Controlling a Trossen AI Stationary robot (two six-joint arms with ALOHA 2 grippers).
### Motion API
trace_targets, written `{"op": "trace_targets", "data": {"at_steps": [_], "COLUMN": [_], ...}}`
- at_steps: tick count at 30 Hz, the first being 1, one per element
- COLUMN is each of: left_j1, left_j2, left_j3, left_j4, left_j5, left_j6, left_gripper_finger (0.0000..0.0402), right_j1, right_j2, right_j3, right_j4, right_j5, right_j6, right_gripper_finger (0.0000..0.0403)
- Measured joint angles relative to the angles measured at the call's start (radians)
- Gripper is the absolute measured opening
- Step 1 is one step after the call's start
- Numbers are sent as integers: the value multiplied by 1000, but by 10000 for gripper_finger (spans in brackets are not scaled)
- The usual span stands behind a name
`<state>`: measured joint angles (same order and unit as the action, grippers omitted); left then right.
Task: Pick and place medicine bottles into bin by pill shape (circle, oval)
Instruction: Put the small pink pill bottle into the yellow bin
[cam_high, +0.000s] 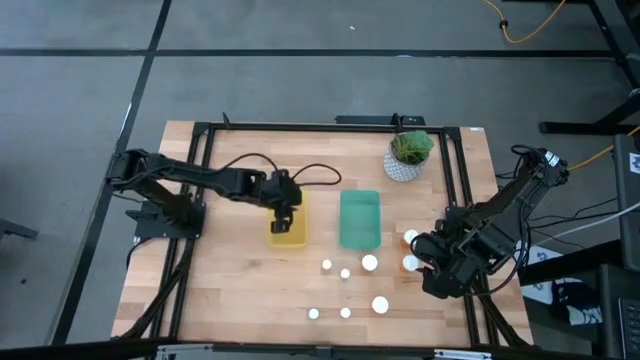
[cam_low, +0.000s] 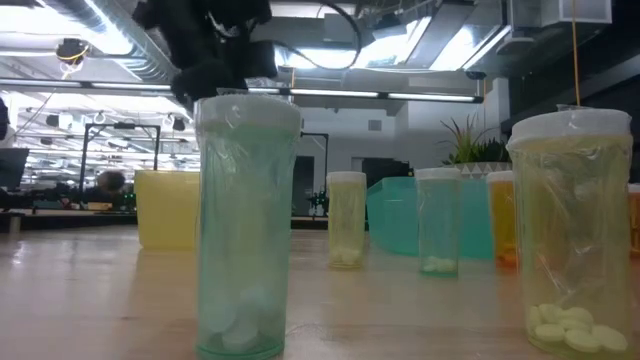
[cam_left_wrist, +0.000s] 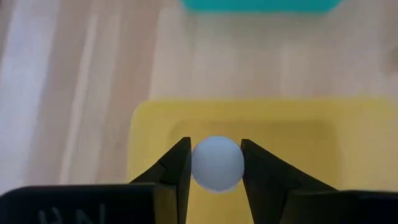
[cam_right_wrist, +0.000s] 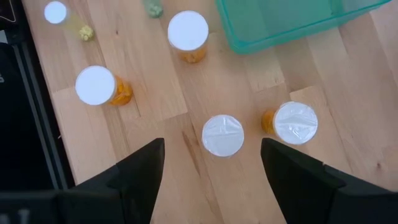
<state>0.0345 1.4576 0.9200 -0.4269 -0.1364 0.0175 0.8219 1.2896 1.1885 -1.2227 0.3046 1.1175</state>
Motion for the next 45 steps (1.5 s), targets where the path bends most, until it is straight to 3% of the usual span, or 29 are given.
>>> {"op": "trace_targets", "data": {"at_steps": [3, 11, 26, 45], "left_j1": [14, 51, 138, 140], "left_j2": [0, 0, 0, 1], "left_j3": [-59, -110, -112, -112], "left_j4": [76, 69, 46, 43], "left_j5": [15, 8, 9, 28], "left_j6": [4, -8, -46, -173], "left_gripper_finger": [106, 106, 107, 119], "right_j1": [0, 0, 0, 0], "right_j2": [0, 0, 0, 0], "right_j3": [0, 0, 0, 0], "right_j4": [1, 32, 45, 44], "right_j5": [0, 0, -1, -2], "right_j6": [0, 3, 2, 1], "right_gripper_finger": [269, 269, 269, 269]}}
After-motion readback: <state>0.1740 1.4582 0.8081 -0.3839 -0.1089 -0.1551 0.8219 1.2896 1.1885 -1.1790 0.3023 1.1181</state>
